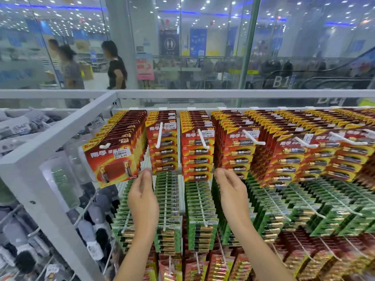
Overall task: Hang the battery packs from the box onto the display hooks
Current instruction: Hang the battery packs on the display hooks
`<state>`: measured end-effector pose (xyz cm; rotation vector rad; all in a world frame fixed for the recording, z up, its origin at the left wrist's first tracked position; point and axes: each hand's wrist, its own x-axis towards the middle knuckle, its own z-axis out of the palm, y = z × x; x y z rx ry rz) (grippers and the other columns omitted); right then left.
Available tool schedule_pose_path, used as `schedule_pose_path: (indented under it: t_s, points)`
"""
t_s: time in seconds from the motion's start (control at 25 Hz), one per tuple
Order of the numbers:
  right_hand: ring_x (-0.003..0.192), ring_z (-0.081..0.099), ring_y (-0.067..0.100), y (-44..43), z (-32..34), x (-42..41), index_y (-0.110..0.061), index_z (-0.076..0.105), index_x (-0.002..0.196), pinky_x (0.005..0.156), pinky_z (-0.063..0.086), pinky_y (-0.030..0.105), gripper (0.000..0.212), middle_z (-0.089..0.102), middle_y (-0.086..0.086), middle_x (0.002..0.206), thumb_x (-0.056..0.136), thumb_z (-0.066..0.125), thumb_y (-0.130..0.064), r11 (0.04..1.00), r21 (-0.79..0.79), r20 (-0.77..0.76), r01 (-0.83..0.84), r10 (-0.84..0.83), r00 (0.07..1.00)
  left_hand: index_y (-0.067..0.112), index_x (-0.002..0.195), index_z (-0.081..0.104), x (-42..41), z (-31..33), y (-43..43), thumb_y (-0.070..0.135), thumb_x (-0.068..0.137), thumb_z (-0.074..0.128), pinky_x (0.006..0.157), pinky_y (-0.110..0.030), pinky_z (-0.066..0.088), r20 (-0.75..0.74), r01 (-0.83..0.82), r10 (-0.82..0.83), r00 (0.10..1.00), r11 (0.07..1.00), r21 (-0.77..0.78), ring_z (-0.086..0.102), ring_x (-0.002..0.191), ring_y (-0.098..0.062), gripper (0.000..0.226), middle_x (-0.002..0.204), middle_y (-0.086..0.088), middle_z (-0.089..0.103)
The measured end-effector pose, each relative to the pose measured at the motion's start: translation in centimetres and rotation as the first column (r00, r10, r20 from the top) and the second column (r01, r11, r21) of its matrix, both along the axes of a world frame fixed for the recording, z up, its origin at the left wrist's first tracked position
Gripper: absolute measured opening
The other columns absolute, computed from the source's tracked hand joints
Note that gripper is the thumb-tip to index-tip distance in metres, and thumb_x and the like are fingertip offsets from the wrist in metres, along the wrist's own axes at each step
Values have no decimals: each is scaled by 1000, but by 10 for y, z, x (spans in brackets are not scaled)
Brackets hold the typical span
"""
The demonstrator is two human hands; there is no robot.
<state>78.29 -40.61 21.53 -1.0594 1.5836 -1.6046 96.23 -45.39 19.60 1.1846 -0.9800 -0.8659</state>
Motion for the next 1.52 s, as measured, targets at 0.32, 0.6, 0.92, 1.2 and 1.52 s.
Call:
schedule_pose_path:
  t_s: [0.32,0.6,0.92,1.2,1.52]
  points:
    - [115,59,-6,89,-53,-60,-38,70,121,92,46,21,27,66,-27,120,101,55,-50,967,182,73,178,-193,978,34,110,72,-16,-28,79,40,101,53,103,-39,49,-85,150,-145,986,987,52,69,113,-15,21,120,6,75]
    - [89,60,-19,201,-98,-155,-30,72,108,82,41,3,20,70,-18,101,102,57,-42,857,326,125,399,-457,881,25,101,70,-122,-77,126,18,107,49,80,-20,59,-124,473,-456,881,855,214,68,99,-16,23,111,1,74]
    - [87,64,-3,372,-123,-301,-29,72,94,77,47,18,20,70,-16,86,104,56,-37,591,399,12,702,-768,640,26,97,76,-314,-119,212,23,105,57,86,-31,53,-77,724,-740,668,622,297,68,105,-31,21,118,-15,73]
    - [104,64,16,515,-151,-395,-26,71,96,87,46,36,18,71,-8,101,104,56,-33,354,486,-25,799,-908,418,26,96,79,-468,-130,310,62,84,73,78,-17,55,-28,822,-871,491,452,346,73,100,-20,38,106,-2,79]
    - [110,64,21,586,-176,-481,-19,71,108,100,48,41,20,71,-3,113,104,57,-33,233,564,16,793,-962,272,24,106,76,-611,-149,376,28,106,55,85,-30,54,-11,869,-965,262,230,438,68,106,-17,22,108,3,76]
